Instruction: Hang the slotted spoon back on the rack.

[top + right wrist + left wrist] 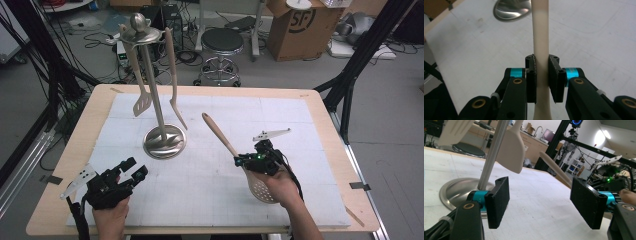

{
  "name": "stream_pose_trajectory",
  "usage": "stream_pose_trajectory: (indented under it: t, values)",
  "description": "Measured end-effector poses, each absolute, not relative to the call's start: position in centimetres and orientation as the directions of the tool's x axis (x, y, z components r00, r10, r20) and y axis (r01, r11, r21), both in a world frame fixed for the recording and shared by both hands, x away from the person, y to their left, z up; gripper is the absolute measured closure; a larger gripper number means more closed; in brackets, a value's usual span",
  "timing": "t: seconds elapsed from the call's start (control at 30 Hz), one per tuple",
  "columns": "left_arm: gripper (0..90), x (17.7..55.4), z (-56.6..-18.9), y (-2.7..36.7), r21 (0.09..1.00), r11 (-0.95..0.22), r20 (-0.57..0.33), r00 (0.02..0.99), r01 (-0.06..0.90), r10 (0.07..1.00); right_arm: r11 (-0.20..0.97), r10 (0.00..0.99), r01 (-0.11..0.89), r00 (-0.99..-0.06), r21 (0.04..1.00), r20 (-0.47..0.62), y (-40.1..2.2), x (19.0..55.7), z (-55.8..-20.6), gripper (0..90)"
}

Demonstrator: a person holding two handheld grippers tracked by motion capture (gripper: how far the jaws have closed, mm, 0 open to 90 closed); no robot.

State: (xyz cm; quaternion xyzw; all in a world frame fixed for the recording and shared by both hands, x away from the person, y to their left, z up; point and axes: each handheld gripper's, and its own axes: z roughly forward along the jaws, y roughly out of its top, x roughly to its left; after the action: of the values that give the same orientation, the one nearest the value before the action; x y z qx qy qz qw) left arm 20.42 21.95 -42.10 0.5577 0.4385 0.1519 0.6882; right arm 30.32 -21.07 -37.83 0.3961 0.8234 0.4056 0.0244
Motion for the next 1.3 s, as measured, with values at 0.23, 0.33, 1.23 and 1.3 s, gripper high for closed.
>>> stream_pose_trajectory:
  t: [0.23, 0.33, 1.23, 1.3]
  values:
    - [32.6, 20.3, -42.0, 22.1, 0.903, 0.33, -0.429, 0.568, 0.273, 0.703, 0.345, 0.643, 0.582, -0.718, 0.736, 0.266, -19.7, 29.6, -36.1, 79.0]
    - [32.7, 20.3, -42.0, 22.1, 0.903, 0.331, -0.429, 0.567, 0.273, 0.703, 0.343, 0.628, 0.567, -0.731, 0.749, 0.266, -19.1, 29.2, -35.5, 79.0]
    - [32.3, 20.2, -42.1, 22.2, 0.914, 0.308, -0.406, 0.564, 0.264, 0.72, 0.181, 0.541, 0.381, -0.808, 0.907, 0.232, -16.7, 28.7, -30.6, 78.9]
    - [32.1, 20.3, -42.2, 22.1, 0.918, 0.296, -0.396, 0.56, 0.265, 0.727, 0.17, 0.535, 0.376, -0.812, 0.911, 0.235, -16.6, 28.8, -30.4, 78.9]
